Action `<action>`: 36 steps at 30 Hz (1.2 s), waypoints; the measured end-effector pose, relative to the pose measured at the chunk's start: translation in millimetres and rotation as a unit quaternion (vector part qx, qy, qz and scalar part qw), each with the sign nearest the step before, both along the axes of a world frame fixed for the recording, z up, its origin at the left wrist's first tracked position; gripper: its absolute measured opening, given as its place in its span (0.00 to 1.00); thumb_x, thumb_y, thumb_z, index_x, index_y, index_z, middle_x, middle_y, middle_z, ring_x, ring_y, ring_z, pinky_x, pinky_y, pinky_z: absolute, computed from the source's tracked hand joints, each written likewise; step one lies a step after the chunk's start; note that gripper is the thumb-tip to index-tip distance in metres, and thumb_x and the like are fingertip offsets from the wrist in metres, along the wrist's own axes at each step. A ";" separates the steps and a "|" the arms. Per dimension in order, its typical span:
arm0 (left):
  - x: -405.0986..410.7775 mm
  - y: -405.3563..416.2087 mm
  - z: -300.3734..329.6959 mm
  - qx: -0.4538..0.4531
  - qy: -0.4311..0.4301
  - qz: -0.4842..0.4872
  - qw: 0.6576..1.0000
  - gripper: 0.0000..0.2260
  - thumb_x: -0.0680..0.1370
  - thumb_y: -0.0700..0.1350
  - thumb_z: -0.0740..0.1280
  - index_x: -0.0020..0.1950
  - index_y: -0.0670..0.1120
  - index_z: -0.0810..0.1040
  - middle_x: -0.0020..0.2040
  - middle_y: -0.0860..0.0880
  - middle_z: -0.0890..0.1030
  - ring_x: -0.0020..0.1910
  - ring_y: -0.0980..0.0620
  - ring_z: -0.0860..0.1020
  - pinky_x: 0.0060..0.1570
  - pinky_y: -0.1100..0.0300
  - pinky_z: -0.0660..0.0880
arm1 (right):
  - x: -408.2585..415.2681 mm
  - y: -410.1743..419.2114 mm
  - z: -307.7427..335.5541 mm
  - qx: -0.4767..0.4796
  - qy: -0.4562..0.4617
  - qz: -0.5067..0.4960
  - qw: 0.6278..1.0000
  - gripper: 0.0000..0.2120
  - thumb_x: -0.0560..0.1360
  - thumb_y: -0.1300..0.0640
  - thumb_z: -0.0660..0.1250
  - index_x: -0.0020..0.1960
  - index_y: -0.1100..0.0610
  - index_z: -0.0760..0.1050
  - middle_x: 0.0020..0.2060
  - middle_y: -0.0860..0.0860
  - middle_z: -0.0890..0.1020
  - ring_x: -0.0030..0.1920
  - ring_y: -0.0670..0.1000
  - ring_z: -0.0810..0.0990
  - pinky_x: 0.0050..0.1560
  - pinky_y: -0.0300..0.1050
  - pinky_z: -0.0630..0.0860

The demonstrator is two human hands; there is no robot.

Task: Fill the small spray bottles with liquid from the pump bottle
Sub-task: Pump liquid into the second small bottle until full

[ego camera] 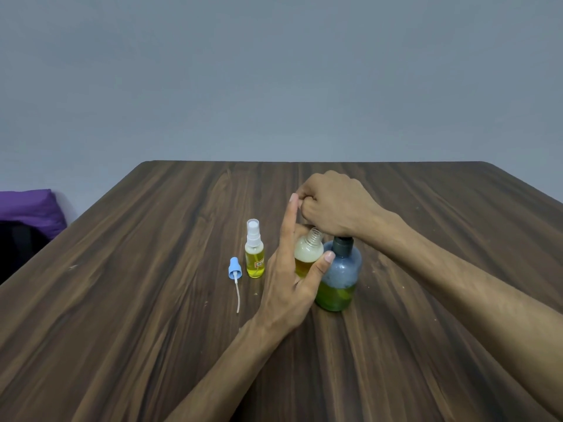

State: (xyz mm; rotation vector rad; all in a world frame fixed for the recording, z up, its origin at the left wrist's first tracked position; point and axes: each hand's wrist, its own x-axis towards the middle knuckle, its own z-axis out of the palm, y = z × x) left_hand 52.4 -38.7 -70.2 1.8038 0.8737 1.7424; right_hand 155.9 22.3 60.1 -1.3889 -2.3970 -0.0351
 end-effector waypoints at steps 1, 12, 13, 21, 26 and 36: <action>0.3 -0.7 0.1 0.004 0.003 0.009 1.000 0.41 0.82 0.41 0.71 0.87 0.56 0.51 0.63 0.50 0.82 0.61 0.56 0.81 0.64 0.64 0.75 | 0.9 0.2 1.3 0.003 0.011 0.002 1.000 0.14 0.73 0.58 0.59 0.43 0.58 0.83 0.35 0.50 0.85 0.37 0.55 0.80 0.33 0.44 0.67; 0.8 0.7 -2.7 0.018 0.008 0.031 0.999 0.40 0.81 0.39 0.72 0.86 0.50 0.51 0.49 0.64 0.79 0.51 0.59 0.81 0.57 0.69 0.74 | 0.8 0.6 7.6 0.008 0.068 0.017 0.997 0.12 0.72 0.61 0.59 0.30 0.57 0.65 0.24 0.49 0.68 0.29 0.51 0.64 0.33 0.44 0.63; 0.3 0.9 -3.6 0.017 0.006 0.028 0.999 0.41 0.81 0.39 0.72 0.86 0.50 0.51 0.50 0.63 0.79 0.51 0.58 0.81 0.57 0.67 0.75 | 0.1 -0.5 6.4 0.008 0.069 0.015 0.998 0.13 0.72 0.61 0.59 0.29 0.57 0.65 0.24 0.48 0.68 0.29 0.51 0.65 0.33 0.44 0.63; -0.6 -0.9 -2.1 -0.001 0.005 0.026 1.000 0.40 0.81 0.40 0.72 0.87 0.52 0.52 0.54 0.62 0.81 0.54 0.58 0.82 0.61 0.64 0.76 | 0.5 -1.8 3.1 0.011 0.059 0.008 0.998 0.11 0.72 0.60 0.58 0.31 0.58 0.70 0.26 0.48 0.73 0.30 0.51 0.69 0.33 0.45 0.65; -0.1 0.2 -0.4 -0.006 -0.006 0.008 1.000 0.41 0.82 0.42 0.72 0.88 0.54 0.51 0.59 0.51 0.83 0.59 0.54 0.83 0.63 0.59 0.78 | 1.4 -2.2 1.8 -0.016 0.042 -0.003 0.999 0.13 0.74 0.59 0.60 0.32 0.58 0.70 0.26 0.48 0.75 0.30 0.52 0.71 0.32 0.44 0.63; -0.7 -1.0 -0.8 -0.011 0.000 0.022 1.000 0.40 0.81 0.41 0.71 0.87 0.52 0.52 0.61 0.56 0.82 0.62 0.55 0.82 0.65 0.62 0.76 | 1.9 -1.7 4.5 -0.011 0.032 0.008 0.999 0.13 0.73 0.58 0.59 0.37 0.58 0.80 0.31 0.48 0.82 0.32 0.51 0.77 0.34 0.45 0.69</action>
